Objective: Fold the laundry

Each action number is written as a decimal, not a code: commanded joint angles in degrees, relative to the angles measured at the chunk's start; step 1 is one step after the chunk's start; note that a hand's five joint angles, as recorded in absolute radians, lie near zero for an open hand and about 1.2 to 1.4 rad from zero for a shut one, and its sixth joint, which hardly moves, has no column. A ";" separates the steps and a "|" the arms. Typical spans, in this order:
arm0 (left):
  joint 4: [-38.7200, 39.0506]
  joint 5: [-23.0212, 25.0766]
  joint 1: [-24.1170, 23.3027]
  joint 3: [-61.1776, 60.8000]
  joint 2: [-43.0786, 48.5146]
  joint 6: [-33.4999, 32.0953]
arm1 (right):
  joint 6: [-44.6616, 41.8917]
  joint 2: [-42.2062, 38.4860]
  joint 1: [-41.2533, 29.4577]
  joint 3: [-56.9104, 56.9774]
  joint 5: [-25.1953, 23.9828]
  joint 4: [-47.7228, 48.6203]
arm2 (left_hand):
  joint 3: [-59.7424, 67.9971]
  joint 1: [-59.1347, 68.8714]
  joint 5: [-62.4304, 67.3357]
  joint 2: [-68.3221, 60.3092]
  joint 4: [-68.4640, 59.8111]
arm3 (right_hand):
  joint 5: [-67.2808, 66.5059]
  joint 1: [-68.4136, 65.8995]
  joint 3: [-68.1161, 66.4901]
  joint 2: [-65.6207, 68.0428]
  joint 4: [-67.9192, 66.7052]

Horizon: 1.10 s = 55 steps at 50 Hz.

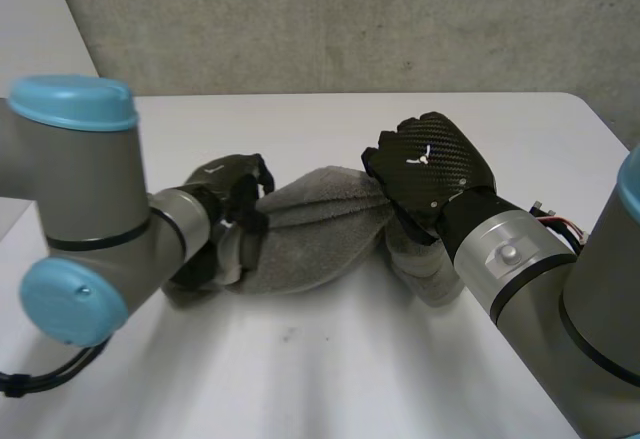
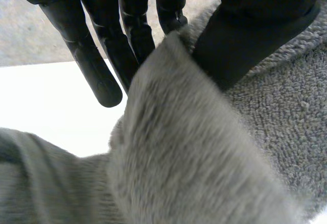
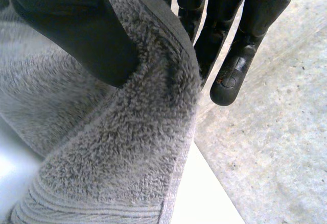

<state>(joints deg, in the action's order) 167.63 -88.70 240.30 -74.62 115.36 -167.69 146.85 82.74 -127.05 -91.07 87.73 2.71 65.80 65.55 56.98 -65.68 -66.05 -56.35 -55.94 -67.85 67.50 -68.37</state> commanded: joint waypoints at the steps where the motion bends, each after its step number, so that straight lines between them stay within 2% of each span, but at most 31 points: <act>1: -1.25 0.72 2.10 -5.61 -4.70 -6.24 | -1.30 -3.03 0.05 0.63 0.07 -0.33 | -4.27 -4.03 -5.46 4.15 4.52 | -13.65 -24.06 -12.15 12.50 -11.63; 5: -1.34 0.81 2.36 -9.30 -5.23 -6.51 | -1.21 -4.52 0.05 0.81 0.16 -0.25 | -12.50 -12.25 -13.69 12.38 12.75 | -13.65 -24.06 -12.15 12.50 -11.63; 18: 2.78 0.63 3.42 -14.06 -1.90 -6.60 | -1.04 -4.61 -0.13 0.46 0.16 -0.25 | -12.53 -12.28 -13.71 12.41 12.77 | -13.65 -24.06 -12.15 12.50 -11.63; 22: 4.37 0.63 3.51 -14.41 -1.63 -6.86 | -1.39 -4.78 0.05 0.46 0.07 -0.33 | -5.46 -5.21 -6.64 5.34 5.71 | -13.65 -24.06 -12.15 12.50 -11.63; 24: 5.42 0.63 3.77 -14.32 -1.63 -8.17 | -1.56 -4.87 0.05 0.46 0.07 -0.42 | 10.42 10.67 9.24 -10.54 -10.17 | -13.65 -24.06 -12.15 12.50 -11.63; 25: 5.43 0.63 3.77 -14.32 -1.63 -8.18 | -1.74 -4.96 0.05 0.54 0.07 -0.60 | 10.52 10.77 9.34 -10.64 -10.27 | -13.65 -24.06 -12.15 12.50 -11.63; 26: 5.86 0.63 3.86 -14.23 -1.63 -9.49 | -1.74 -4.96 0.05 0.55 0.07 -0.60 | 14.16 14.41 12.98 -14.28 -13.92 | -13.65 -24.06 -12.15 12.50 -11.63; 28: 6.57 0.63 3.86 -13.88 -1.63 -11.34 | -2.27 -5.75 0.05 0.81 0.07 -1.04 | 14.20 14.45 13.02 -14.32 -13.95 | -13.65 -24.06 -12.15 12.50 -11.63; 30: 8.93 0.63 3.95 -12.75 -1.46 -16.59 | -4.80 -8.63 0.05 2.12 -0.11 -2.96 | 14.20 14.45 13.02 -14.32 -13.95 | -13.65 -24.06 -12.15 12.50 -11.63; 31: 8.94 0.63 3.95 -12.74 -1.46 -16.62 | -4.82 -8.65 0.05 2.13 -0.11 -2.97 | 14.20 14.45 13.02 -14.32 -13.95 | -13.65 -24.06 -12.15 12.50 -11.63; 32: 10.95 0.63 3.86 -11.43 -1.19 -19.84 | -7.25 -10.65 0.05 3.87 -0.02 -4.36 | 14.20 14.45 13.02 -14.32 -13.95 | -13.65 -24.06 -12.15 12.50 -11.63; 33: 10.97 0.63 3.86 -11.42 -1.19 -19.87 | -10.15 -13.28 0.05 6.67 0.15 -5.51 | 14.20 14.45 13.02 -14.32 -13.95 | -13.65 -24.06 -12.15 12.50 -11.63; 35: 15.43 0.63 3.86 -6.79 0.29 -26.87 | -13.40 -16.09 0.13 10.53 0.68 -6.22 | 14.20 14.45 13.02 -14.32 -13.95 | -13.65 -24.06 -12.15 12.50 -11.63; 36: 15.45 0.63 3.86 -6.76 0.30 -26.90 | -13.43 -16.12 0.13 10.56 0.68 -6.22 | 14.20 14.45 13.02 -14.32 -13.95 | -13.65 -24.06 -12.15 12.50 -11.63; 38: 20.70 0.46 3.95 1.02 1.09 -33.03 | -18.24 -20.23 1.27 21.40 4.00 -5.88 | 14.20 14.45 13.02 -14.32 -13.95 | -13.65 -24.06 -12.15 12.50 -11.63; 39: 20.72 0.46 3.95 1.06 1.09 -33.05 | -18.26 -20.25 1.28 21.46 4.02 -5.87 | 14.20 14.45 13.02 -14.32 -13.95 | -13.65 -24.06 -12.15 12.50 -11.63; 41: 23.71 0.37 3.95 5.80 1.18 -35.51 | -19.14 -22.62 1.98 34.05 8.75 -0.64 | 14.20 14.45 13.02 -14.32 -13.95 | -13.65 -24.06 -12.15 12.50 -11.63; 42: 26.84 0.37 3.95 10.68 1.09 -36.99 | -19.14 -22.63 1.98 34.12 8.77 -0.60 | 14.20 14.45 13.02 -14.32 -13.95 | -13.65 -24.06 -12.15 12.50 -11.63; 43: 30.62 0.28 3.95 15.43 0.92 -37.97 | -18.62 -22.71 2.07 39.08 9.90 5.32 | 14.20 14.45 13.02 -14.32 -13.95 | -13.65 -24.06 -12.15 12.50 -11.63; 44: 30.65 0.28 3.95 15.47 0.92 -37.98 | -18.61 -22.71 2.07 39.13 9.91 5.38 | 14.20 14.45 13.02 -14.32 -13.95 | -13.65 -24.06 -12.15 12.50 -11.63; 45: 34.74 0.02 4.12 19.65 0.40 -38.06 | -17.92 -22.02 2.42 41.65 10.17 12.60 | 14.20 14.45 13.02 -14.32 -13.95 | -13.65 -24.06 -12.15 12.50 -11.63; 46: 38.44 -0.42 4.82 22.91 -0.22 -37.54 | -17.13 -20.53 2.68 41.76 10.09 20.94 | 14.20 14.45 13.02 -14.32 -13.95 | -13.65 -24.06 -12.15 12.50 -11.63; 47: 38.48 -0.42 4.83 22.94 -0.23 -37.54 | -17.12 -20.52 2.68 41.77 10.09 21.02 | 14.20 14.45 13.02 -14.32 -13.95 | -13.65 -24.06 -12.15 12.50 -11.63; 48: 41.70 -0.68 5.87 24.51 -1.18 -37.10 | -16.60 -18.17 3.12 41.07 10.44 28.42 | 14.20 14.45 13.02 -14.32 -13.95 | -13.65 -24.06 -12.15 12.50 -11.63; 49: 41.73 -0.69 5.88 24.53 -1.19 -37.10 | -16.33 -16.06 3.21 39.58 10.70 34.93 | 14.20 14.45 13.02 -14.32 -13.95 | -13.65 -24.06 -12.15 12.50 -11.63; 51: 45.58 -1.91 7.81 24.53 -3.73 -35.17 | -16.59 -14.29 2.95 37.22 10.44 38.65 | 14.20 14.45 13.02 -14.32 -13.95 | -13.65 -24.06 -12.15 12.50 -11.63; 55: 45.77 -2.97 9.22 22.33 -5.32 -32.18 | -16.59 -12.34 3.30 32.54 10.09 39.83 | 14.20 14.45 13.02 -14.32 -13.95 | -13.65 -24.06 -12.15 12.50 -11.63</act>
<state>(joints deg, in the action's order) 210.27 -89.90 246.84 -50.43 113.23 -204.42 129.76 65.72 -123.98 -51.27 98.46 33.94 69.65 68.10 59.21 -69.71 -69.72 -56.49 -55.94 -67.86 67.67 -68.40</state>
